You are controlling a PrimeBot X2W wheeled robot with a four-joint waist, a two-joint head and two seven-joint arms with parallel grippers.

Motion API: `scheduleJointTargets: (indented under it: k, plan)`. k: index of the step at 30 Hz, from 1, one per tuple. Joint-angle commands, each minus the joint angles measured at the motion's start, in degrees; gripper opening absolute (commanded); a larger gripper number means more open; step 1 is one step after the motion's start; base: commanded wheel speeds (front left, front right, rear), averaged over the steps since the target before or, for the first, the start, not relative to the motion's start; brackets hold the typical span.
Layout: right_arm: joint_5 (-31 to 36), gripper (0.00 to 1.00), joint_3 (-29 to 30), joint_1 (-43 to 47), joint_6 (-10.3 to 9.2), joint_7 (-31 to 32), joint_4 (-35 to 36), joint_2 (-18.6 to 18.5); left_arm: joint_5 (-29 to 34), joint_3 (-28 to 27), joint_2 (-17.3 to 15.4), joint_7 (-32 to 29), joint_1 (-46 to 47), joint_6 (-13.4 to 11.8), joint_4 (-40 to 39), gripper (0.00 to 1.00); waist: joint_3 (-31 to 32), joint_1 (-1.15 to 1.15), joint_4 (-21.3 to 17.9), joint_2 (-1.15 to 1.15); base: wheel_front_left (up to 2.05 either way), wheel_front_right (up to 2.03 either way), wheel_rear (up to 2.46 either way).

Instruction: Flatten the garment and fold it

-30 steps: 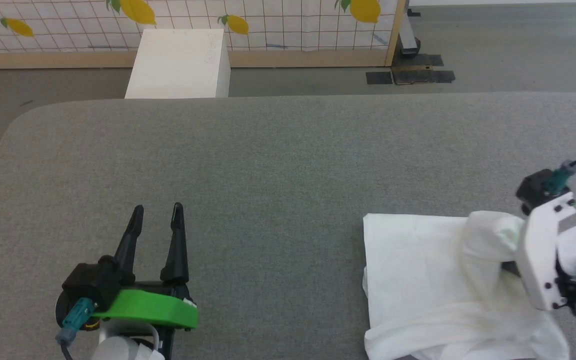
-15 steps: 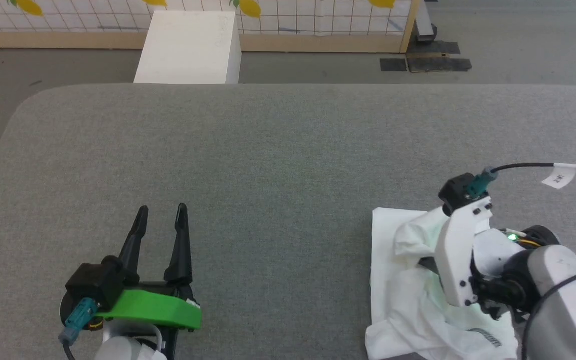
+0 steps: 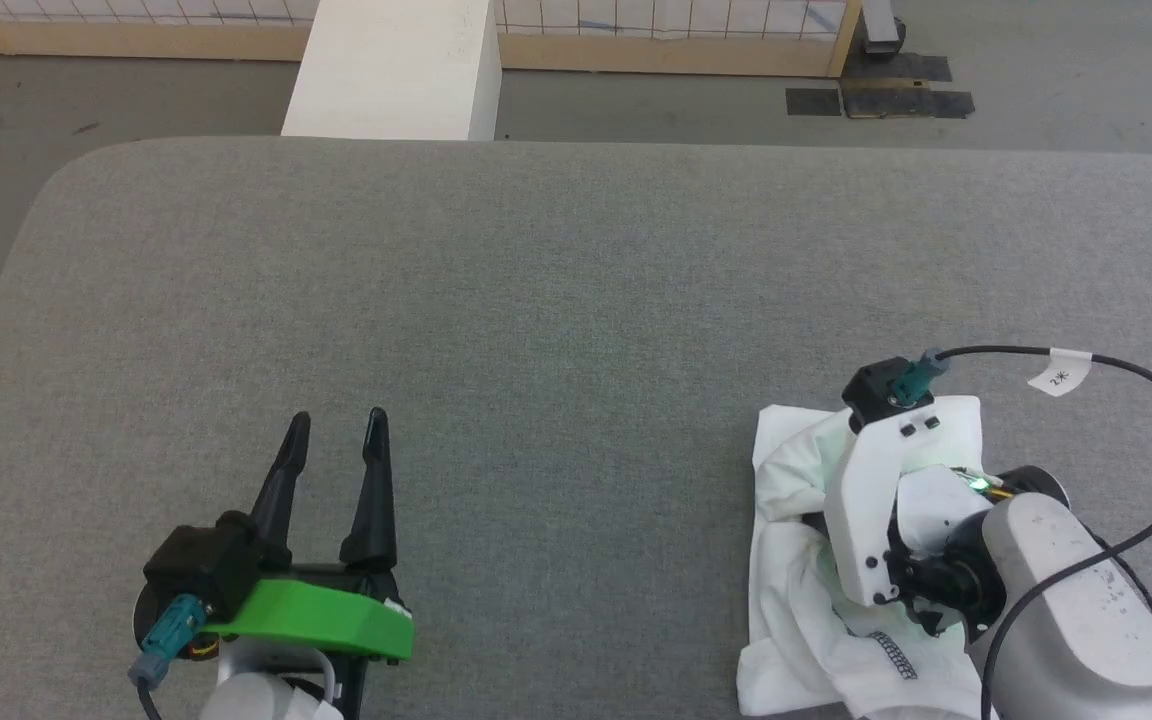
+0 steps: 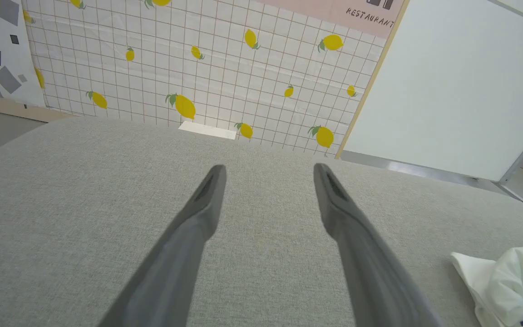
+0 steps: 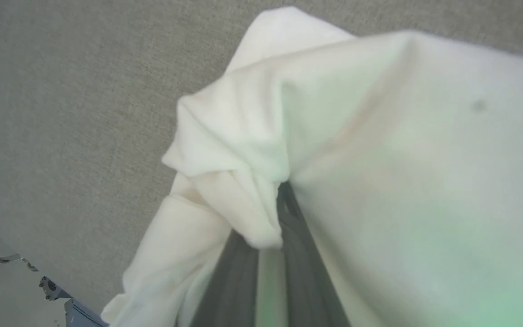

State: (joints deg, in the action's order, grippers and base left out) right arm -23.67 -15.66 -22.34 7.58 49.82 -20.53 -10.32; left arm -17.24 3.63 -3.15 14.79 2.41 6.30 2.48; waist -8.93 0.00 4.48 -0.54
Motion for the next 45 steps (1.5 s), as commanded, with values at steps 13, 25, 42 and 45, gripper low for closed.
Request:
scheduleJointTargets:
  k: [13, 25, 42, 45]
  plan:
    - [-7.11, 1.0, -6.14, 0.24, -0.09, -1.15, 8.21, -2.59, -0.36, -0.61, 0.02, 0.21, -0.85, 0.14, 2.06, 1.0, 4.79, 0.0, -2.66, 0.53, 0.0, 0.0, 0.0]
    - [-3.76, 1.0, 10.74, 7.73, -0.09, -3.63, 19.75, -5.67, 0.0, -0.48, -0.01, 0.21, -2.43, 0.38, 1.52, 1.0, 6.64, 0.0, -6.16, 0.53, 0.0, 0.0, 0.0]
    - [11.56, 1.0, 19.27, 12.79, -0.09, -3.97, 14.47, 3.27, -0.04, 0.86, 0.16, 0.21, -0.08, 0.2, 1.44, 1.0, 1.39, 0.0, -5.25, 0.53, 0.0, 0.0, 0.0]
    - [12.2, 1.0, 18.29, 11.92, -0.09, -4.45, 12.14, 3.7, -0.11, 1.1, 0.18, 0.21, 0.41, 0.05, 1.39, 1.0, 0.3, 0.0, -4.67, 0.53, 0.0, 0.0, 0.0]
